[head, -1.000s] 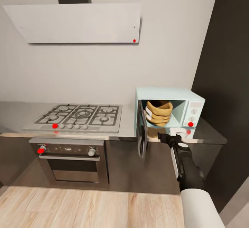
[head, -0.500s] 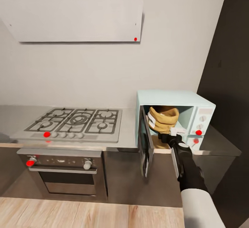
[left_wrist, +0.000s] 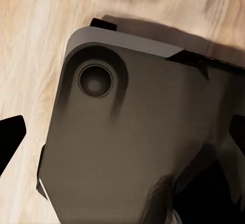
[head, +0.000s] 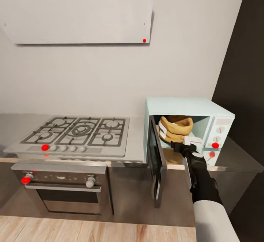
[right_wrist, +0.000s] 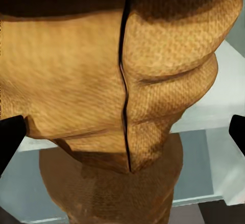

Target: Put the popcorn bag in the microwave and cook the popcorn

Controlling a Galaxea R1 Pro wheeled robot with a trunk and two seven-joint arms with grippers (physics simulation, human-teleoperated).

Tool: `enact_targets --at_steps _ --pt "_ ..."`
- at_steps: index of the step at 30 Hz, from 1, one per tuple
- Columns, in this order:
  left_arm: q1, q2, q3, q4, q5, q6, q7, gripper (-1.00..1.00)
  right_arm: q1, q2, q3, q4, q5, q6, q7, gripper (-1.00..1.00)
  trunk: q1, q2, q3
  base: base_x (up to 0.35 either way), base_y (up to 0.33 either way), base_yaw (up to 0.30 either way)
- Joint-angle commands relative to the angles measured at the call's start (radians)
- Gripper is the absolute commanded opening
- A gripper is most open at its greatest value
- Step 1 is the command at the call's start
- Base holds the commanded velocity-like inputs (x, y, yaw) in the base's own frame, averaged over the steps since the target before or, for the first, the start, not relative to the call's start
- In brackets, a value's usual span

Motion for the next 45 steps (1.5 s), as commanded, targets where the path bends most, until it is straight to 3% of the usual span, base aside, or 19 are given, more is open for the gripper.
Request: enact_targets --at_steps 1,18,45 --pt "0.0 0.0 0.002 -0.002 0.005 0.006 0.002 1.0 -0.001 0.001 -0.003 -0.002 0.01 0.004 0.006 1.0 0.0 -0.001 -0.001 0.218 0.0 0.0" --pt "0.0 0.0 0.002 -0.002 0.005 0.006 0.001 1.0 -0.001 0.001 -0.001 -0.003 0.012 0.005 0.003 1.0 0.0 -0.001 -0.001 0.225 0.0 0.0" --pt "0.0 -0.002 0.006 -0.002 0.005 0.006 0.005 1.0 -0.001 0.001 -0.002 -0.002 0.034 0.04 0.005 1.0 0.0 -0.001 -0.001 -0.335 0.0 0.0"
